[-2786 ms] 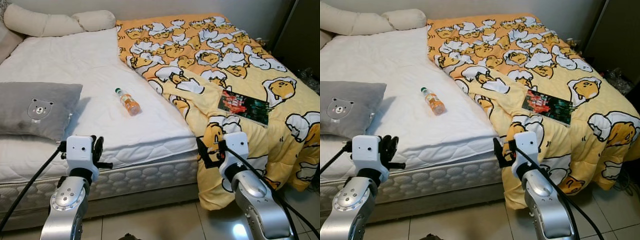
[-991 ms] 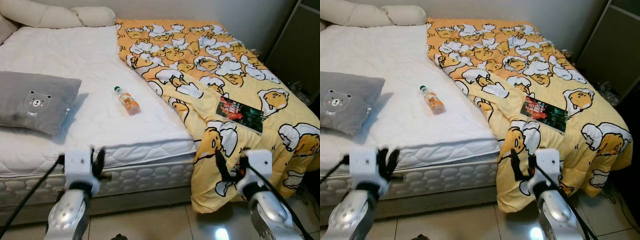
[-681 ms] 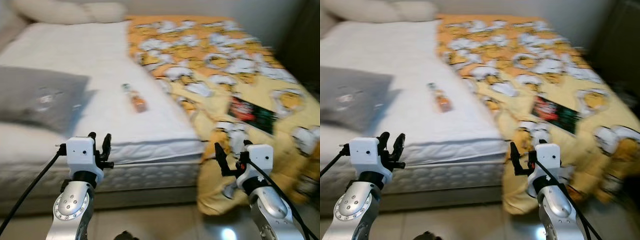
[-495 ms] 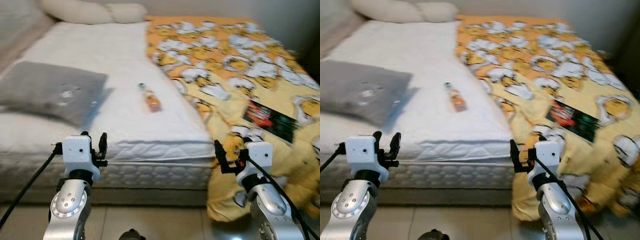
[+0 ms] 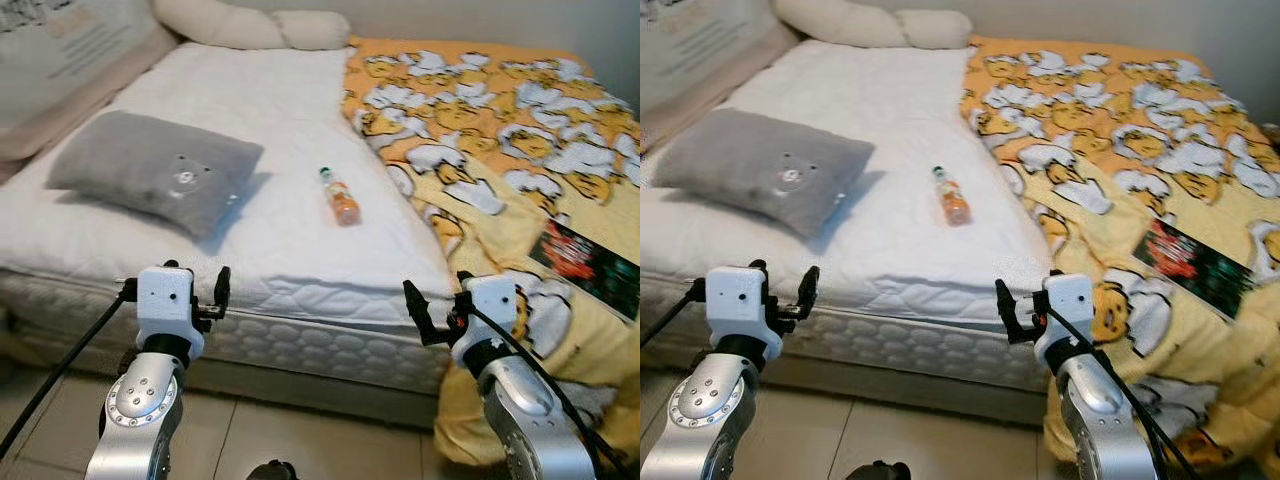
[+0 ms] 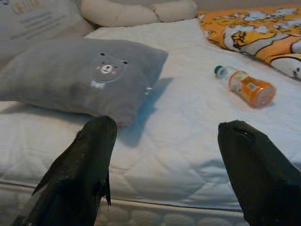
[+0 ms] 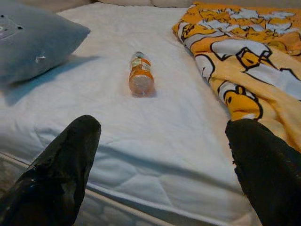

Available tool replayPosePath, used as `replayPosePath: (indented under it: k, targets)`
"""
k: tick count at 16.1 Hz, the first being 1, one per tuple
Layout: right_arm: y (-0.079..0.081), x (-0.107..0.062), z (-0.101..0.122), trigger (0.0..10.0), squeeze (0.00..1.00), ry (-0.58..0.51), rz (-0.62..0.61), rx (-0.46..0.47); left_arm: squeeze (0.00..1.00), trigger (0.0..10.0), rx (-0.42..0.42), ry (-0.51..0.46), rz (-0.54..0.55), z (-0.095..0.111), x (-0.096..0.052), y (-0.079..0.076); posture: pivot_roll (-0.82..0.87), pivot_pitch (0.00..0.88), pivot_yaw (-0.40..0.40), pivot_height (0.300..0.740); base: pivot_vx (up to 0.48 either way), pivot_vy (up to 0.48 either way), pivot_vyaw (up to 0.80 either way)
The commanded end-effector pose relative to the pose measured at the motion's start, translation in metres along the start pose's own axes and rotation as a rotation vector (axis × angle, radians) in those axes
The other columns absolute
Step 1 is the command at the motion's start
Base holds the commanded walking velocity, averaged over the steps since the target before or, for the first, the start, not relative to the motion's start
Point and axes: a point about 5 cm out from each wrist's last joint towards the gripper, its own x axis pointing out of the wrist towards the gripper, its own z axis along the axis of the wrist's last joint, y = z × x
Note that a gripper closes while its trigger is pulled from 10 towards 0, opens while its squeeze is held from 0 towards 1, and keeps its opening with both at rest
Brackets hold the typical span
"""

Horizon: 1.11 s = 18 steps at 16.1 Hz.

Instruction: Clean up the room

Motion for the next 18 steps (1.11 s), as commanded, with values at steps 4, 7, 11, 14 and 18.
replayPosePath:
  k: [4, 7, 11, 14, 18]
  targets:
    - [-0.0009, 0.0053, 0.0059, 10.0, 1.00, -0.003, -0.017, -0.034, 0.96, 10.0, -0.032, 0.040, 0.018, -0.0032, 0.0026, 0.0012, 0.05, 0.000, 0.004, 0.740, 0.286, 0.000, 0.20]
    - [0.0008, 0.0093, 0.0057, 10.0, 1.00, 0.017, -0.019, -0.039, 0.98, 10.0, -0.023, 0.028, 0.009, -0.0012, 0.0017, 0.0005, 0.06, 0.000, -0.005, 0.740, 0.276, 0.000, 0.00]
    - [-0.0013, 0.0112, 0.0044, 10.0, 1.00, 0.026, -0.050, -0.068, 0.99, 10.0, -0.024, 0.037, 0.011, -0.0011, 0.0005, 0.0024, 0.06, 0.000, -0.002, 0.740, 0.300, 0.000, 0.00]
    - [-0.0010, 0.0095, 0.0037, 10.0, 1.00, 0.030, -0.050, -0.064, 1.00, 10.0, -0.027, 0.037, 0.002, -0.0008, 0.0001, 0.0018, 0.05, 0.000, 0.002, 0.740, 0.303, 0.000, 0.00]
    - [0.0024, 0.0112, 0.0040, 10.0, 1.00, 0.027, -0.027, -0.089, 1.00, 10.0, -0.024, 0.039, -0.009, -0.0013, -0.0009, 0.0007, 0.06, 0.000, -0.001, 0.740, 0.301, 0.000, 0.00]
